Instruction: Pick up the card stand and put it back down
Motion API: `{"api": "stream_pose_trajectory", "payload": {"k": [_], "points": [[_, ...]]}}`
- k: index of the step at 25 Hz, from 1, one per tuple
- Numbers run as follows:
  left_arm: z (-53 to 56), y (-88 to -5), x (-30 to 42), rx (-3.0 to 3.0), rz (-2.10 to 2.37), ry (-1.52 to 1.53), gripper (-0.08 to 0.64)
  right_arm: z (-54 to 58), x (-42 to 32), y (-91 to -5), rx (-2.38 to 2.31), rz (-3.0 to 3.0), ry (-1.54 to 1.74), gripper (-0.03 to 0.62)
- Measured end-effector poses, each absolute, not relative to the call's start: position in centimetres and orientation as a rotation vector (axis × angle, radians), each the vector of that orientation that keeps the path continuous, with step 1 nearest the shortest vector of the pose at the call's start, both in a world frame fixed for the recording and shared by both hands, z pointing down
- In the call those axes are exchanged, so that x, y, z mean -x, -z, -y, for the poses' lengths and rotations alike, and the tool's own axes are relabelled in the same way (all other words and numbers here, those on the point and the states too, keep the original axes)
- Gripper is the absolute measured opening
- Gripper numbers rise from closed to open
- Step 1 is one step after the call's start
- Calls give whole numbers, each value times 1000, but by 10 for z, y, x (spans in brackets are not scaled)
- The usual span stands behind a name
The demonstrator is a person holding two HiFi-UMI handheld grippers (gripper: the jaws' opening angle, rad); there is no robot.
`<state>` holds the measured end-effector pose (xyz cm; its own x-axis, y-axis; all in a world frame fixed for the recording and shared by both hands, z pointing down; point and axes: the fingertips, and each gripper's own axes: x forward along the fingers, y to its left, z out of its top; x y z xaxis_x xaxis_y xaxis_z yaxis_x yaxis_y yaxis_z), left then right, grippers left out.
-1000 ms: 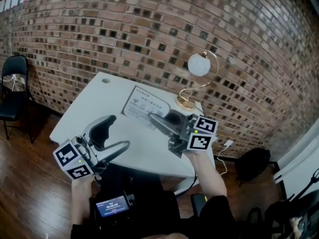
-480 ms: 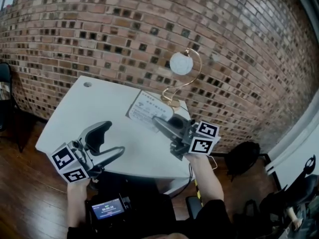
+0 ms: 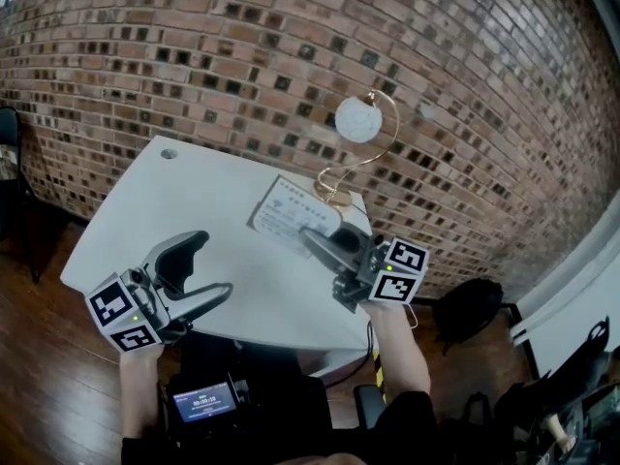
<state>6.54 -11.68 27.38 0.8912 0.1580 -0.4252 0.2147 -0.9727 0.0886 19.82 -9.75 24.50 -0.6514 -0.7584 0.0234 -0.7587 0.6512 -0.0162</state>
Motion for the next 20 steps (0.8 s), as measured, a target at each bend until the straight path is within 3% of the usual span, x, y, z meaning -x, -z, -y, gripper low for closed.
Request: {"api": "stream_pose_trajectory", "payload": {"k": [20], "points": [[164,-274,-146,-2855,-396,499,374,153,-279,-254,-1294,2805,-115,28]]}}
